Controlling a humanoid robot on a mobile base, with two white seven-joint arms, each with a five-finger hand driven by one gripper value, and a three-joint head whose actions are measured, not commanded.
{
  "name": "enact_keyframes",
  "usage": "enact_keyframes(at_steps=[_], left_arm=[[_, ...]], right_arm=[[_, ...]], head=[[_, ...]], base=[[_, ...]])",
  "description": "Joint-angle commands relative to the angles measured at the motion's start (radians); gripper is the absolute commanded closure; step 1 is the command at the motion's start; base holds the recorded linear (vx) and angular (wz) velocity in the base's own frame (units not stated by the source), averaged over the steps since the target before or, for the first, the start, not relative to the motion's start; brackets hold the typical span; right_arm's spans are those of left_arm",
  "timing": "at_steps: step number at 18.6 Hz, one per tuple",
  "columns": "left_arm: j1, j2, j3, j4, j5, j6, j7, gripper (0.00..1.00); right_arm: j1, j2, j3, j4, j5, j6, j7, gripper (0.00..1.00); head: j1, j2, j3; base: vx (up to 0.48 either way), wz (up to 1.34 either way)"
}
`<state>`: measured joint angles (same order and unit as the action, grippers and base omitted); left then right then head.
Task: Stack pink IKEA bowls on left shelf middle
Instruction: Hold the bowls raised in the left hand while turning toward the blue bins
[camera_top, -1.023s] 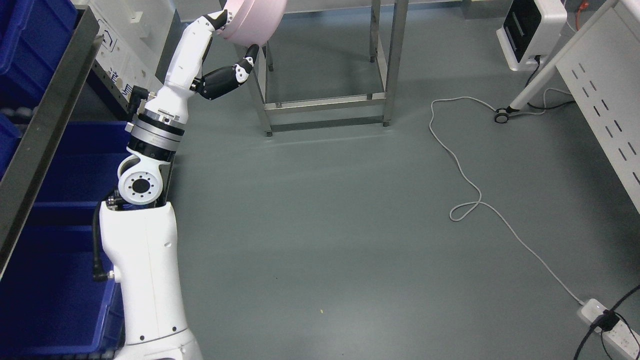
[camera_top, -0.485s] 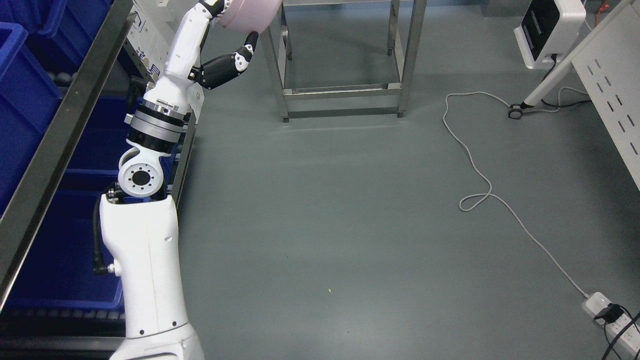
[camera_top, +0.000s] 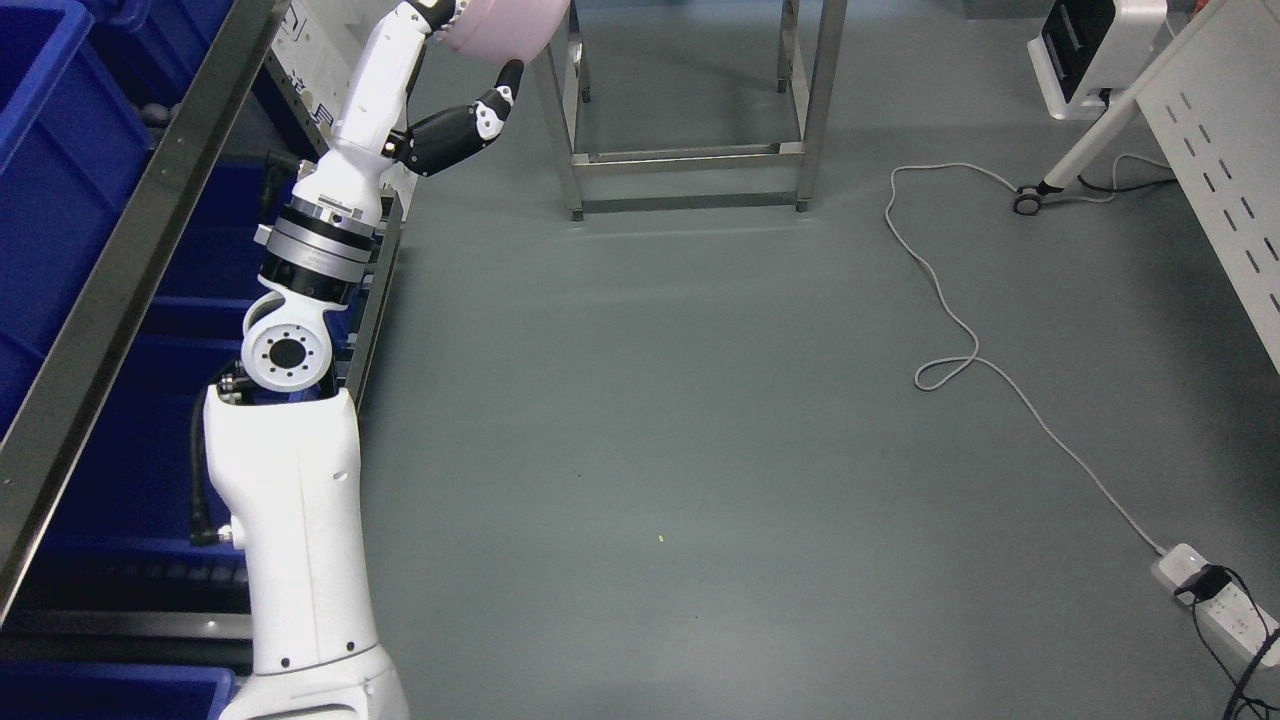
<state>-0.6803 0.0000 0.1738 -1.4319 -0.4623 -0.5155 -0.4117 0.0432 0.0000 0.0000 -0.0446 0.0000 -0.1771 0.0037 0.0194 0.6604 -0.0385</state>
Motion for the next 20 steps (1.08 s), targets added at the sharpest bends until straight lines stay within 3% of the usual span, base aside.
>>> enact_keyframes(at_steps=[1, 7, 15, 20], left_arm=[[-0.001, 0.017, -0.010, -0.001, 0.001, 0.000, 0.001, 0.93], [0.001, 0.017, -0.020, 0.001, 0.001, 0.000, 0.001, 0.93], [-0.036, 0.017, -0.074, -0.002, 0.001, 0.000, 0.002, 0.93], [-0.194, 0.017, -0.109, -0.001, 0.001, 0.130, 0.002, 0.93]], right_arm=[[0.000, -0.017, -0.011, 0.000, 0.008, 0.001, 0.001, 0.00], [0.000, -0.017, -0.011, 0.000, 0.008, 0.001, 0.001, 0.00], [0.000, -0.017, -0.011, 0.000, 0.008, 0.001, 0.001, 0.00], [0.000, -0.017, -0.011, 0.000, 0.008, 0.001, 0.001, 0.00]], head=[[0.0000, 0.000, 0.000], [0.0000, 0.000, 0.000], [0.0000, 0.000, 0.000], [0.0000, 0.000, 0.000]], base=[[-0.212, 0.11], [-0.215, 0.36], [-0.189, 0.90], [-0.077, 0.66]])
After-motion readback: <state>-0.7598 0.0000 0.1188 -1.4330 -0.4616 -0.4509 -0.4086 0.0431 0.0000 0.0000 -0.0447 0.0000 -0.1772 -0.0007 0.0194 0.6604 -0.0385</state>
